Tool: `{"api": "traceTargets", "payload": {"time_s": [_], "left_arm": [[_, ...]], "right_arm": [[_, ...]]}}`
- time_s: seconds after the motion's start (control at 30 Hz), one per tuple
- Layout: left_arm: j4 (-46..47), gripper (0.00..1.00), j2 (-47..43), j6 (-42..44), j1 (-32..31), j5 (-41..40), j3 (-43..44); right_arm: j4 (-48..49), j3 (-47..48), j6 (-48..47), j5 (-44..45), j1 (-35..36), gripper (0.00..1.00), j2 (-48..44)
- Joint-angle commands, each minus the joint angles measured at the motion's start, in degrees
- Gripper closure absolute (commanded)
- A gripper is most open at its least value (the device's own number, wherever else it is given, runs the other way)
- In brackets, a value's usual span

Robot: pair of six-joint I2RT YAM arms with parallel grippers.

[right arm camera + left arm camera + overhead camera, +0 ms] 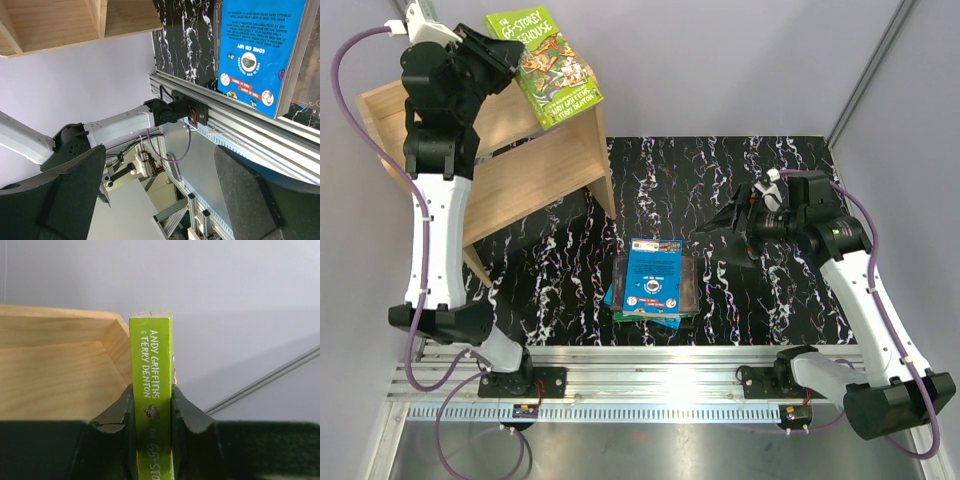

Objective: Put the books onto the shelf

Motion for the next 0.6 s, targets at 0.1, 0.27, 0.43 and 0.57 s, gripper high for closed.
{"api": "traceTargets", "payload": {"time_s": [0.1, 0.27, 0.43, 0.57], "left_arm": [[2.1, 1.00, 3.8, 0.2, 0.9, 1.8, 4.2], [-1.1, 0.93, 6.4, -0.5, 1.9, 2.4, 4.2], [-1.8, 0.53, 7.3, -1.3, 1.9, 3.3, 3.5], [-1.7, 0.02, 7.0, -1.4, 2.0, 4.4, 3.4]], "right_arm": [[-0.5, 2.4, -2.4, 0.0, 0.3, 0.04, 1.7], [-0.8, 2.6, -2.9, -0.2, 0.2, 0.05, 2.9], [-1.0, 2.6, -3.0, -0.1, -0.1, 0.05, 3.1], [-1.1, 2.4, -2.7, 0.2, -0.2, 0.05, 3.1]]}}
